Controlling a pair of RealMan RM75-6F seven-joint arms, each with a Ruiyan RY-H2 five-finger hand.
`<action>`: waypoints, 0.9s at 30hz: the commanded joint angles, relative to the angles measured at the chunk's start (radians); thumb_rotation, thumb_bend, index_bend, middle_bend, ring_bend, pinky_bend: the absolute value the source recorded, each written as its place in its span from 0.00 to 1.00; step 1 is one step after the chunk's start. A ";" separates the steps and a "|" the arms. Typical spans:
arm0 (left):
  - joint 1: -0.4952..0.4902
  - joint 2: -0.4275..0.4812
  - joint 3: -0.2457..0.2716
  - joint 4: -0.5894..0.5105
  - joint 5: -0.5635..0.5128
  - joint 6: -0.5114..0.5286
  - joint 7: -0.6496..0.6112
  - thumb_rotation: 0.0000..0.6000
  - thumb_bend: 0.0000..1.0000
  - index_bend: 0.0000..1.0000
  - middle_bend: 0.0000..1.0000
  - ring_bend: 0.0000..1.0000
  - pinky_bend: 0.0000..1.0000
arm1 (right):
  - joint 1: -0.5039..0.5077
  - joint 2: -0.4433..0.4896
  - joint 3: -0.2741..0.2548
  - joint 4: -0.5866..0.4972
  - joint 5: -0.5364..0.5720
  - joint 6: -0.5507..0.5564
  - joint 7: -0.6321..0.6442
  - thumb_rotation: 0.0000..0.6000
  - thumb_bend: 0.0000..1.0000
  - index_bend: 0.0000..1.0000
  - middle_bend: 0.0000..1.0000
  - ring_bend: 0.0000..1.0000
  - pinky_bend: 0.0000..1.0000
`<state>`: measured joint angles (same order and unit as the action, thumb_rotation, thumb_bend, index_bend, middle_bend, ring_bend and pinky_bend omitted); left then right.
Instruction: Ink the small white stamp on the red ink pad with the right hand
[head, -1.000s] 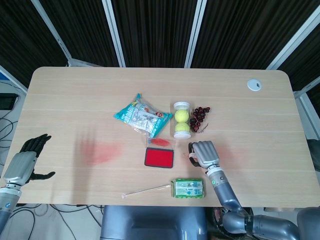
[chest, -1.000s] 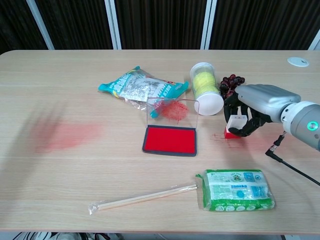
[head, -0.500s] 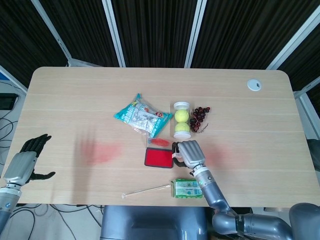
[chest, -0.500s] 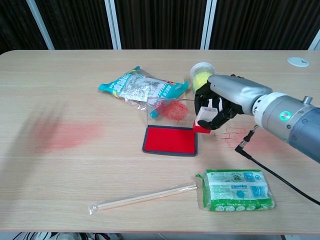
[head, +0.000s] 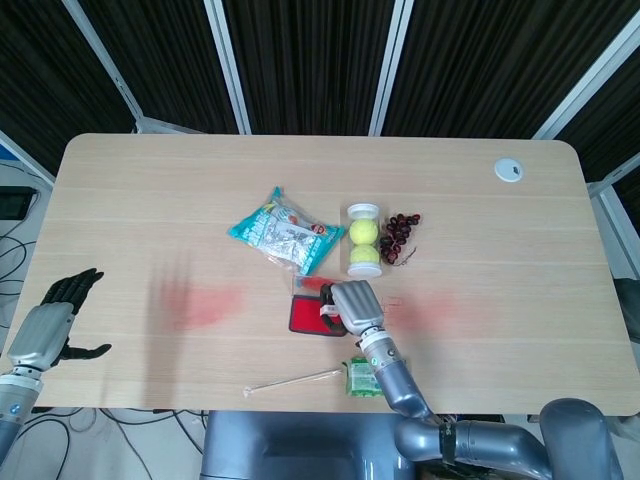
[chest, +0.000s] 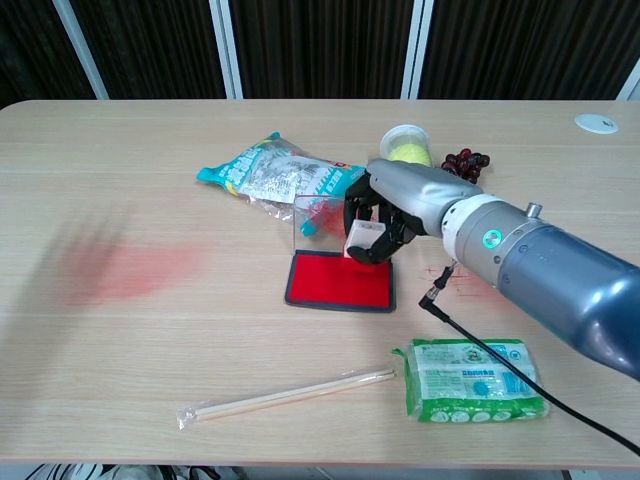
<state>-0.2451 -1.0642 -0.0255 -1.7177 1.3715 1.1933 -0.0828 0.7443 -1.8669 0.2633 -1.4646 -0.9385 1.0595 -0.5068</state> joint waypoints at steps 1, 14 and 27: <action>0.000 0.001 0.000 -0.001 0.000 -0.001 -0.005 1.00 0.04 0.00 0.00 0.00 0.00 | 0.005 -0.030 -0.001 0.030 0.003 0.003 0.010 1.00 0.60 0.78 0.65 0.56 0.59; -0.003 0.004 0.001 -0.001 0.000 -0.008 -0.015 1.00 0.04 0.00 0.00 0.00 0.00 | 0.016 -0.088 0.001 0.099 -0.005 0.002 0.028 1.00 0.61 0.78 0.65 0.56 0.59; -0.003 0.006 0.001 -0.002 0.000 -0.009 -0.022 1.00 0.04 0.00 0.00 0.00 0.00 | 0.015 -0.123 -0.024 0.157 -0.012 -0.017 0.014 1.00 0.61 0.78 0.65 0.56 0.59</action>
<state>-0.2482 -1.0581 -0.0240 -1.7195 1.3713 1.1846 -0.1046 0.7591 -1.9878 0.2405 -1.3091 -0.9493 1.0435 -0.4916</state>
